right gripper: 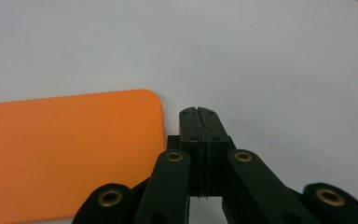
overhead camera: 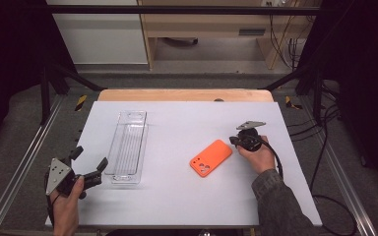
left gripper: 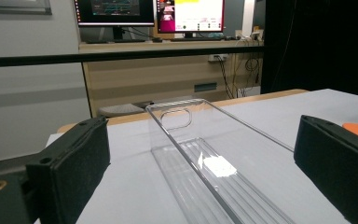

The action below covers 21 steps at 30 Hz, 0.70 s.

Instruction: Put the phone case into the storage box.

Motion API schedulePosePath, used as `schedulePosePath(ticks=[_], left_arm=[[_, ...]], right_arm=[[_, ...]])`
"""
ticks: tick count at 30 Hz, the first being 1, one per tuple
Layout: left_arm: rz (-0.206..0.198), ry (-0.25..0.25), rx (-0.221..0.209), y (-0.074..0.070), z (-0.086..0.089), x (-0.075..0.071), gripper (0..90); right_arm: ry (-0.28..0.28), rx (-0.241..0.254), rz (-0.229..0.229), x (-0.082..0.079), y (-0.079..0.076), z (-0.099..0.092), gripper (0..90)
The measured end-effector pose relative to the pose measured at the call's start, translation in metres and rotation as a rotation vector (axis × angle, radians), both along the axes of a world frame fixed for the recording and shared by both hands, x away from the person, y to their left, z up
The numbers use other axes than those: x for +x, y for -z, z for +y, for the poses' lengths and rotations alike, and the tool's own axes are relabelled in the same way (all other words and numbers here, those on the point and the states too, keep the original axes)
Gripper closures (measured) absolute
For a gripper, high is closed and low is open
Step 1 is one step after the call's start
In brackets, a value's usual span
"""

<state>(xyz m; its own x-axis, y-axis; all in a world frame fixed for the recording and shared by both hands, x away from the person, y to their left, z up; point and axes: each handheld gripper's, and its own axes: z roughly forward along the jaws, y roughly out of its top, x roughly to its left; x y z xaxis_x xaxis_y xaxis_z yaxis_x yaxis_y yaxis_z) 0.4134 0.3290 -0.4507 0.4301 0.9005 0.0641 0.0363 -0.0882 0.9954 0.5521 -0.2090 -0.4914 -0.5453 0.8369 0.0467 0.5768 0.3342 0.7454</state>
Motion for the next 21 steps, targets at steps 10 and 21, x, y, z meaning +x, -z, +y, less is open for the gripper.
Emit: schedulePosePath(ticks=[10, 21], left_arm=[[0.000, 0.002, -0.001, 0.000, 0.000, 0.000, 3.4], [0.001, 0.004, 0.003, 0.000, -0.001, 0.000, 3.4]], right_arm=[[-0.023, -0.003, 0.036, 0.008, 0.015, 0.012, 90.0], [-0.086, 0.020, 0.058, -0.002, 0.014, 0.029, 90.0]])
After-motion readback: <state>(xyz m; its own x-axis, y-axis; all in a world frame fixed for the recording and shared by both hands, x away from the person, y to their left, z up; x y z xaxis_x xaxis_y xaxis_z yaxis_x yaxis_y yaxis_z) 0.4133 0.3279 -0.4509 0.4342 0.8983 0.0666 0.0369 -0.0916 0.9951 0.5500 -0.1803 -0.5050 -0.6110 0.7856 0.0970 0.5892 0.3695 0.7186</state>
